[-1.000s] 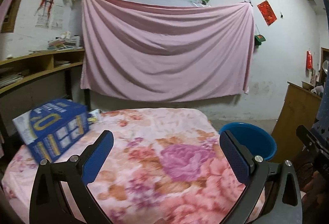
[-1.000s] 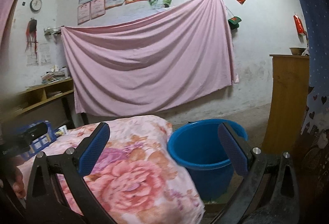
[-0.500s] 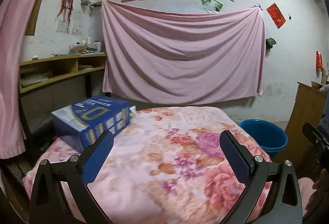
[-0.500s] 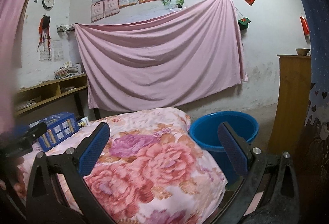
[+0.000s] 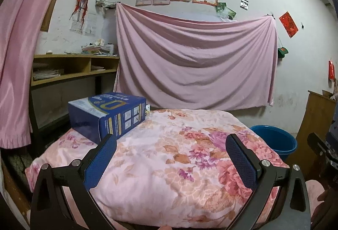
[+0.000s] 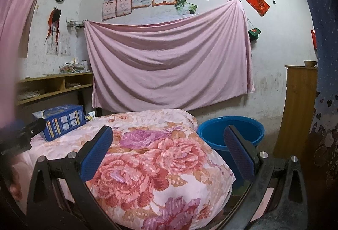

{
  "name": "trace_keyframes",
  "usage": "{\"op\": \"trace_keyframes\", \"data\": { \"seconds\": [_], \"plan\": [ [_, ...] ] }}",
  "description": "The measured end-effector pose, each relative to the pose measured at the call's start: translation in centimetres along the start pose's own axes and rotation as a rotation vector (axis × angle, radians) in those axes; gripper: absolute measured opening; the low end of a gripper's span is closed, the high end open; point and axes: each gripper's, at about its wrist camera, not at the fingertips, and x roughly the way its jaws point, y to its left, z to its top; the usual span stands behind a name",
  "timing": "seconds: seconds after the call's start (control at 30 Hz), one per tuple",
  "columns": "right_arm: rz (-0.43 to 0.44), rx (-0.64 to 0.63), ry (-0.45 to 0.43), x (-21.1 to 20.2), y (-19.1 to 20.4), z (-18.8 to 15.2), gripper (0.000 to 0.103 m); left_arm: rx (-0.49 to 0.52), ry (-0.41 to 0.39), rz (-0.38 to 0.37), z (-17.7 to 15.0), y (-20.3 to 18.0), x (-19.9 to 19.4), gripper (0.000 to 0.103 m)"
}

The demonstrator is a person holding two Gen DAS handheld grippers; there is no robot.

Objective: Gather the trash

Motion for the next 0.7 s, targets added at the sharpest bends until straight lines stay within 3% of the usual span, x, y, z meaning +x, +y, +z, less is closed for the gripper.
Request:
{"op": "trace_keyframes", "data": {
  "seconds": [0.27,0.7],
  "plan": [
    [0.015,-0.032,0.056,0.7,0.6,-1.3,0.103,0.046,0.004,-0.006,-2.3,-0.6,-0.1,0.101],
    [0.034,-0.025,0.096,1.3,0.4,-2.0,0.103,0.057,0.013,0.000,-3.1,-0.6,0.4,0.101]
  ]
}}
